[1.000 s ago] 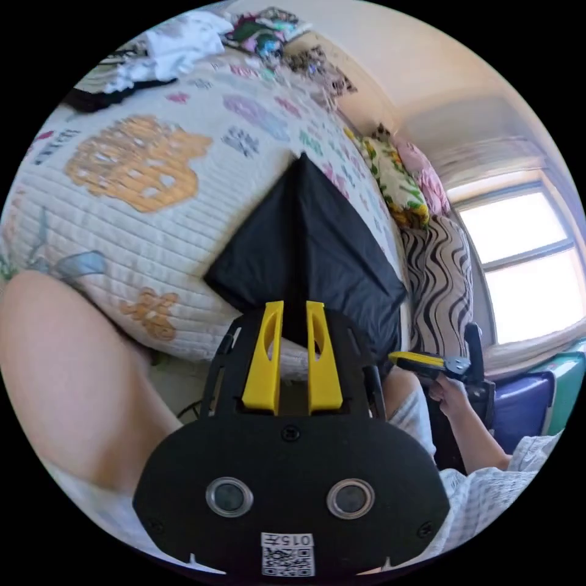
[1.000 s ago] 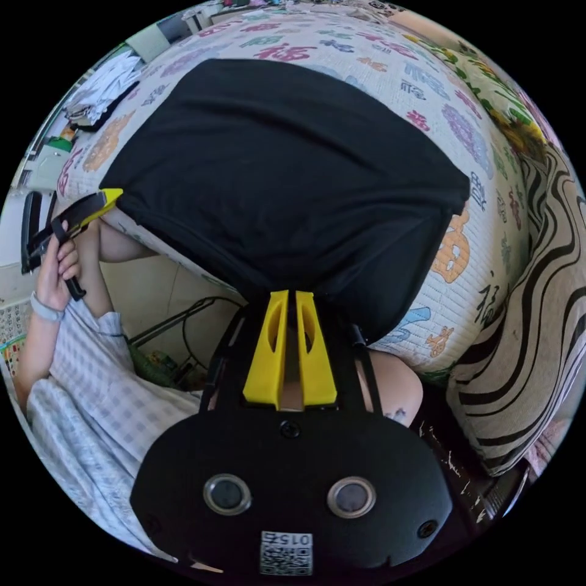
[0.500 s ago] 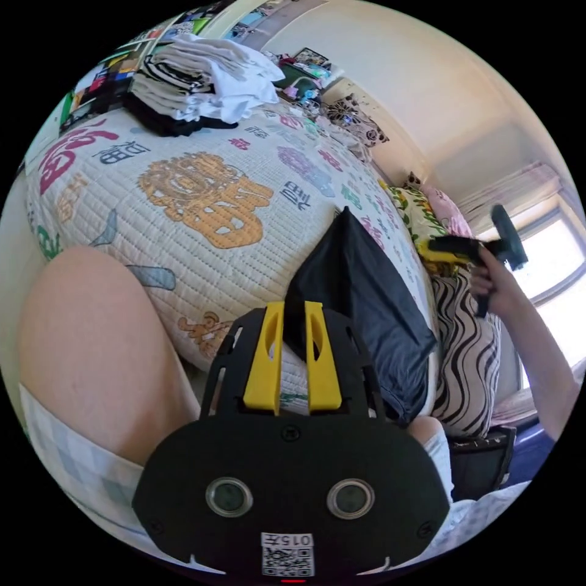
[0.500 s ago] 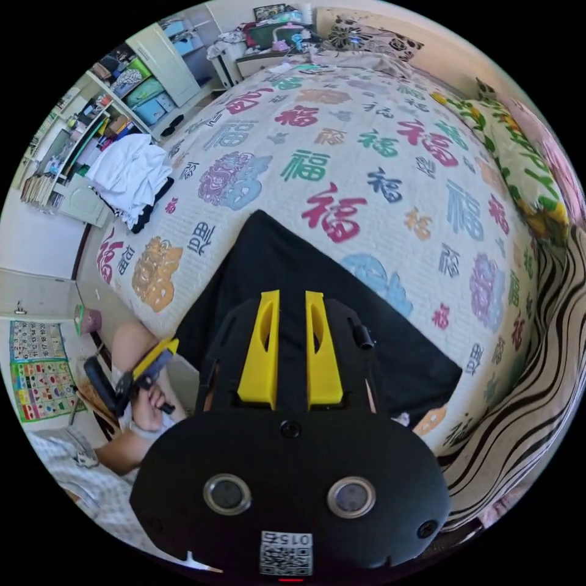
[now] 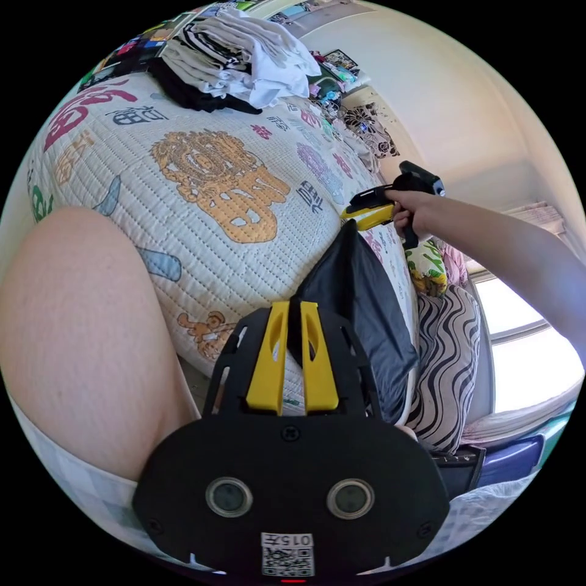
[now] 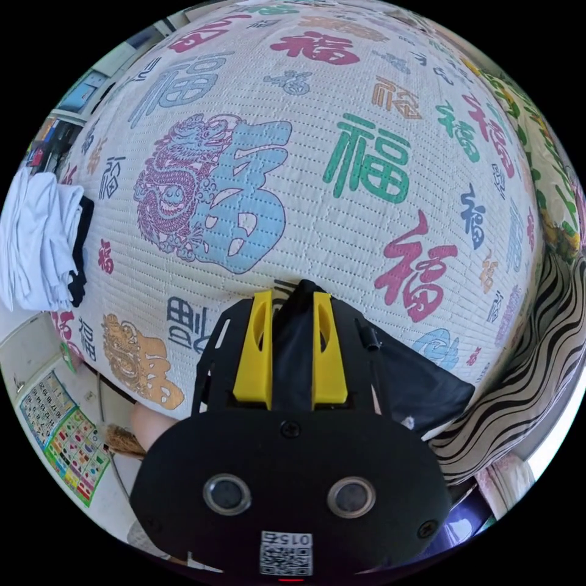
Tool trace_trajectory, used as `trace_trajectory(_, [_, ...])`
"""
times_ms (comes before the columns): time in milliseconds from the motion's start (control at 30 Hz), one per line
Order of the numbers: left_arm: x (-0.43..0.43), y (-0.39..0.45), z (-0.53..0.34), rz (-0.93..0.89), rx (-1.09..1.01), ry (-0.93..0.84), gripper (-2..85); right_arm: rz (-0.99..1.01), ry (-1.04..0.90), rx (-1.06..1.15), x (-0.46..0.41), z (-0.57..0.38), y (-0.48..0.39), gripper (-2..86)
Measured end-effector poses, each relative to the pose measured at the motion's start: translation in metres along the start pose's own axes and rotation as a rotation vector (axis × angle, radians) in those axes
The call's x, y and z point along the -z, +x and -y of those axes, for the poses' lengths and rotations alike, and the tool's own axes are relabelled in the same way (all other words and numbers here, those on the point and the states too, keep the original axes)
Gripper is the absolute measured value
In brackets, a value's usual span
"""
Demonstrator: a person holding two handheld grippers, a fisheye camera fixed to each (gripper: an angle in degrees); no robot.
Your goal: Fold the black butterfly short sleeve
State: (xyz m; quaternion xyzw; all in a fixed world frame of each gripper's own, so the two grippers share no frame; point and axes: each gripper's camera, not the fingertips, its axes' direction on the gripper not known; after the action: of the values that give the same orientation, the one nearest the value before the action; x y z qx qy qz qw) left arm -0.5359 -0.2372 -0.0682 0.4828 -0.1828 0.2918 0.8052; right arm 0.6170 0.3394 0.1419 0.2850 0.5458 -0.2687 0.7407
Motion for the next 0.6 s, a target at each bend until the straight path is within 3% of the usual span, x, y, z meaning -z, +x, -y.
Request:
trace_trajectory(133, [0.000, -0.005, -0.007, -0.025, 0.020, -0.004, 0.7, -0.049, -0.006, 0.012, 0.009, -0.003, 0.008, 1.5])
trace_trajectory(333, [0.014, -0.004, -0.024, -0.130, -0.023, 0.028, 0.2, -0.008, 0.028, 0.014, 0.031, -0.023, 0.040, -0.2])
trace_trajectory(467, [0.038, 0.017, -0.050, -0.291, -0.182, 0.126, 0.0, 0.122, 0.107, 0.050, 0.068, -0.054, 0.083, -0.4])
trace_trajectory(600, [0.048, 0.059, -0.074, -0.358, -0.407, 0.111, -0.1, 0.235, 0.172, 0.068, 0.101, -0.095, 0.143, -0.3])
